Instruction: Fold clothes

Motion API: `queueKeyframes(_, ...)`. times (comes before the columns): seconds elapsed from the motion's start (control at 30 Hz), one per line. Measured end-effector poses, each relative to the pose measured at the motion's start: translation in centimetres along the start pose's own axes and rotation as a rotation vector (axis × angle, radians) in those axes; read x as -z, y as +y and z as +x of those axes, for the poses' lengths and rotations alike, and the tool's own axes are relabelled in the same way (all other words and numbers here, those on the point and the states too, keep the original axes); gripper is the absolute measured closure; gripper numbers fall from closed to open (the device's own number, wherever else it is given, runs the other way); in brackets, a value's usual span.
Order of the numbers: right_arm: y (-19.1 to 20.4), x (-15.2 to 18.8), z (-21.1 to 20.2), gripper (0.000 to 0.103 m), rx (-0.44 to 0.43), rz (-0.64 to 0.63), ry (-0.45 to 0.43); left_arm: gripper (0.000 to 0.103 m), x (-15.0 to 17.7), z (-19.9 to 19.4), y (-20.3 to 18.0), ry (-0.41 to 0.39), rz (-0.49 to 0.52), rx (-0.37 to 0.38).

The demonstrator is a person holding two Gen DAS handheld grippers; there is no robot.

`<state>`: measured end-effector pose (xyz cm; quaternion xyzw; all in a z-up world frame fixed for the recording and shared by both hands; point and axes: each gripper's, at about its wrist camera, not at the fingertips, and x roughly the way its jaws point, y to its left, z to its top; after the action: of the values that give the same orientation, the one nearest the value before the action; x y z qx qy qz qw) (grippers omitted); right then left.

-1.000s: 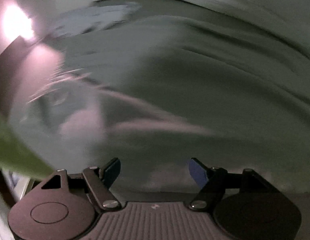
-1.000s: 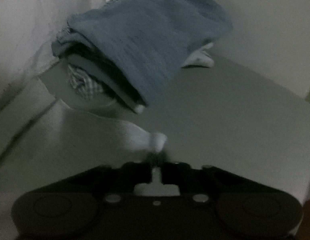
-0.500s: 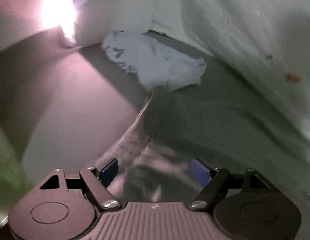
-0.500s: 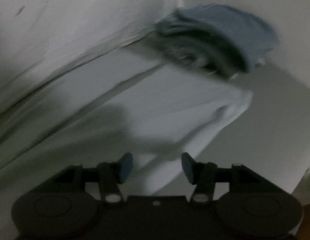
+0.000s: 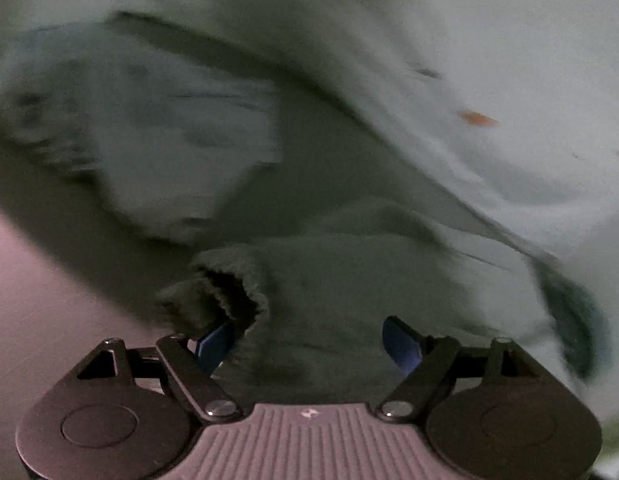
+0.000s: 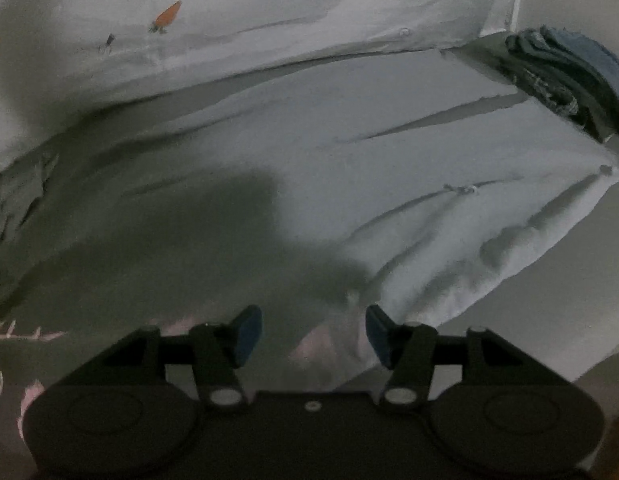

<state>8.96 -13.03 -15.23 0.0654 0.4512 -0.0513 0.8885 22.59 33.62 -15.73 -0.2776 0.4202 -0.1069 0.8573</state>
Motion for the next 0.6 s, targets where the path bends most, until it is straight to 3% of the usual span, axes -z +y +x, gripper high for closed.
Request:
queueKeyframes(0.07,0.1,0.0,-0.3,0.043,0.036,0.013,0.013,0.020,0.4,0.8,-1.2,0.050,0.044,0.075)
queueKeyframes(0.17,-0.1,0.0,-0.6,0.043,0.052,0.083,0.040,0.020,0.7,2.3,-1.9,0.081,0.085,0.020)
queueKeyframes(0.43,-0.1,-0.1,0.2,0.041,0.068,0.137,0.054,0.016,-0.5,2.4,1.9,0.035,-0.086,-0.007)
queueKeyframes(0.6,0.2,-1.1,1.5,0.041,0.036,0.153,0.080,0.016,-1.7,5.5,4.6,0.027,-0.359,0.173)
